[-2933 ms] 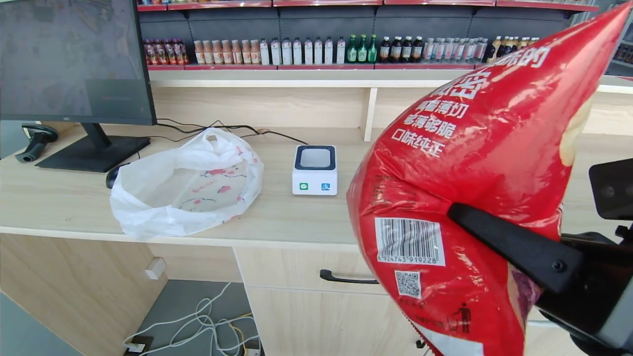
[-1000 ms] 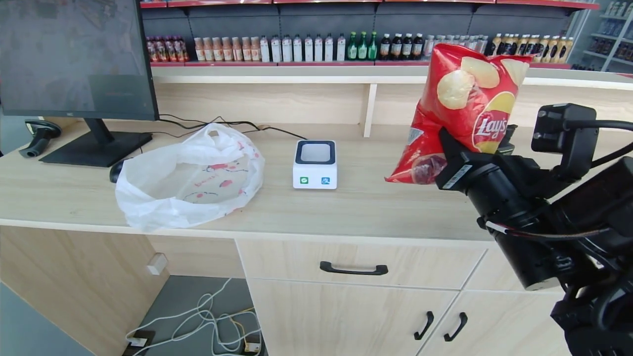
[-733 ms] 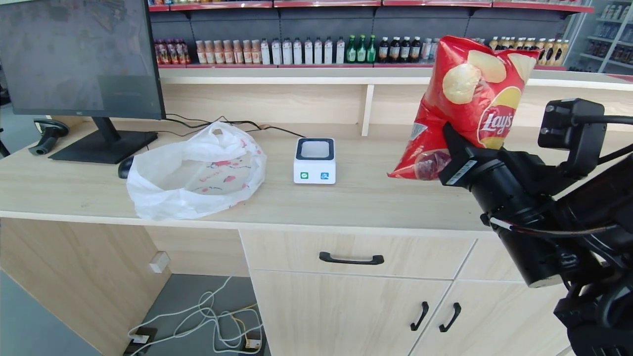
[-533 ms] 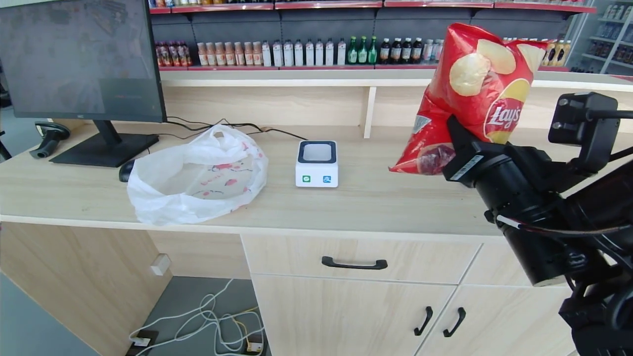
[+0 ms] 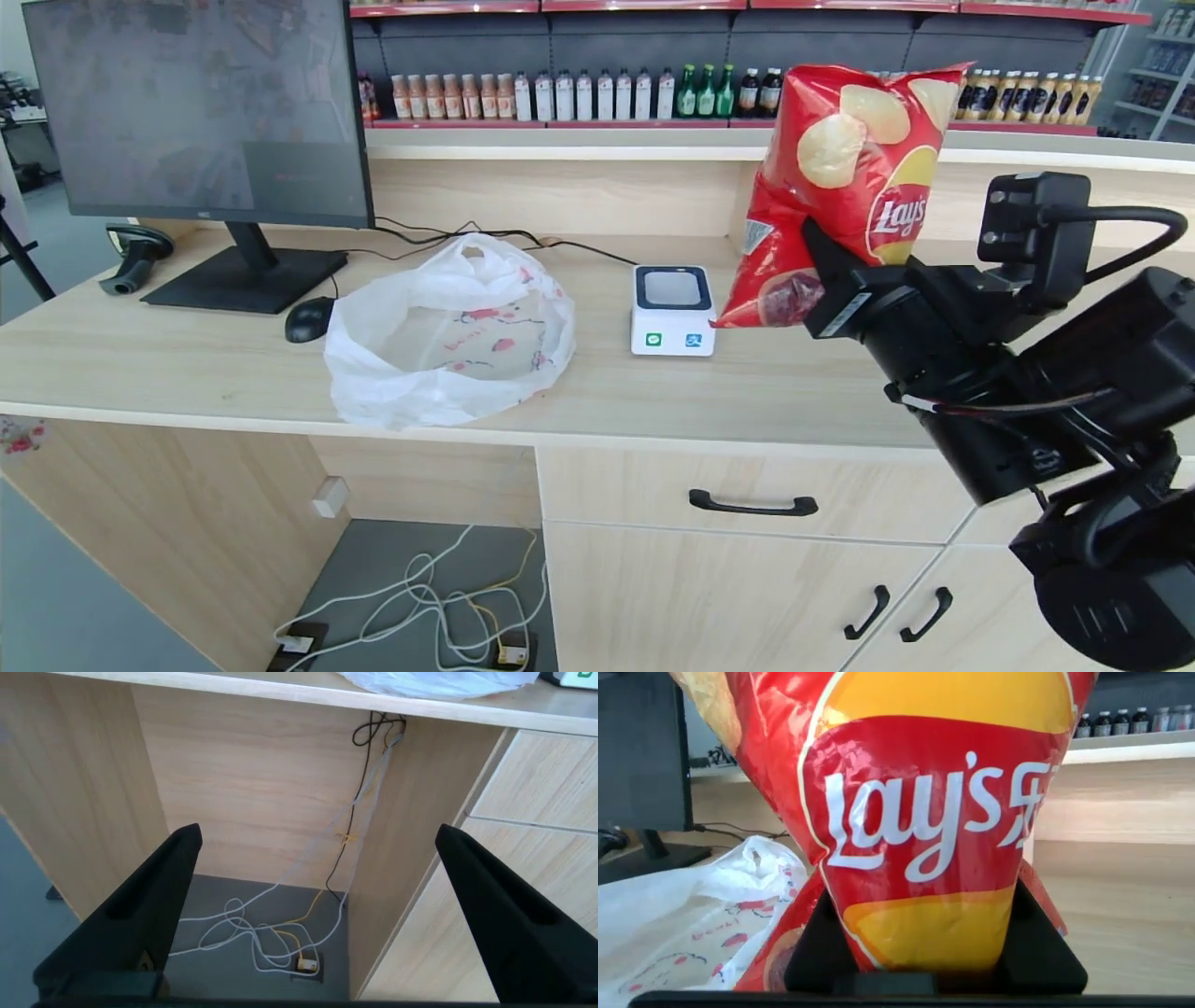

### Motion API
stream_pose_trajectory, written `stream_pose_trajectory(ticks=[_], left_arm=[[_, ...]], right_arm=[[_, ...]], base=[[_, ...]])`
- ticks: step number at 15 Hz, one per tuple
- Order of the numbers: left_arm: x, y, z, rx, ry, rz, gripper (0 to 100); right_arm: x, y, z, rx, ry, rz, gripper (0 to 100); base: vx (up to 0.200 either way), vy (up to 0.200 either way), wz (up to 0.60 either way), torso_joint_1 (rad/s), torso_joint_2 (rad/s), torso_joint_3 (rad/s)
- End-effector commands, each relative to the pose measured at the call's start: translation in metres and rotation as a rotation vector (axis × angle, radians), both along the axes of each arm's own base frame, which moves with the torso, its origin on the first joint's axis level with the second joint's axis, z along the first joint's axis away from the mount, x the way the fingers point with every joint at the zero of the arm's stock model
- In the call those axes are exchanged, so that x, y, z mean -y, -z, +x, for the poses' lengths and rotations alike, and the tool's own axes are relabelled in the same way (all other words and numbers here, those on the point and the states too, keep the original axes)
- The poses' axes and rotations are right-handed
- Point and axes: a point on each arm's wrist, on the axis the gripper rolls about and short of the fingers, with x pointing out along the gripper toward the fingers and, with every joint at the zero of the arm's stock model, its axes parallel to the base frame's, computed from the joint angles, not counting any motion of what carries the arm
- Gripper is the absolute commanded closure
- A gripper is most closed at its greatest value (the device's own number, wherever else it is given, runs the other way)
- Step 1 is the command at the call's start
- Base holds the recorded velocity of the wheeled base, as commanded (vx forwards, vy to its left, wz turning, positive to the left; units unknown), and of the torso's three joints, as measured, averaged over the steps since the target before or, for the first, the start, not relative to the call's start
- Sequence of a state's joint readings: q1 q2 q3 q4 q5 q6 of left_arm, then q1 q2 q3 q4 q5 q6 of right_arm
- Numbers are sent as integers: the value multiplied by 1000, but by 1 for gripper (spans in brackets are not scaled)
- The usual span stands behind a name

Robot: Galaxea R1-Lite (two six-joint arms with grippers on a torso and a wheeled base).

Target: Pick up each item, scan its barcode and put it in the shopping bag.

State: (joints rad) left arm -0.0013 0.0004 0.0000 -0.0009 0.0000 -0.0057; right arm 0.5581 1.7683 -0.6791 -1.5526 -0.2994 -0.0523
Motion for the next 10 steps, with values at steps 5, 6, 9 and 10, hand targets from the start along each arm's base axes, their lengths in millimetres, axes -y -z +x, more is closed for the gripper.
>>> stream_pose_trajectory(ticks=[5, 6, 9, 10], left_arm=[[0, 0, 0, 0, 0, 0, 0], [0, 0, 0, 0, 0, 0, 0], [0, 0, 0, 0, 0, 0, 0], [0, 0, 0, 0, 0, -2, 0]], right_arm=[[-31, 19, 54, -14, 15, 0, 100], [-34, 20, 60, -8, 15, 4, 100], [-41, 32, 80, -18, 51, 4, 100], [-41, 38, 83, -33, 65, 1, 100]], base=[[0, 0, 0, 0, 0, 0], [0, 0, 0, 0, 0, 0], [0, 0, 0, 0, 0, 0], [0, 0, 0, 0, 0, 0]])
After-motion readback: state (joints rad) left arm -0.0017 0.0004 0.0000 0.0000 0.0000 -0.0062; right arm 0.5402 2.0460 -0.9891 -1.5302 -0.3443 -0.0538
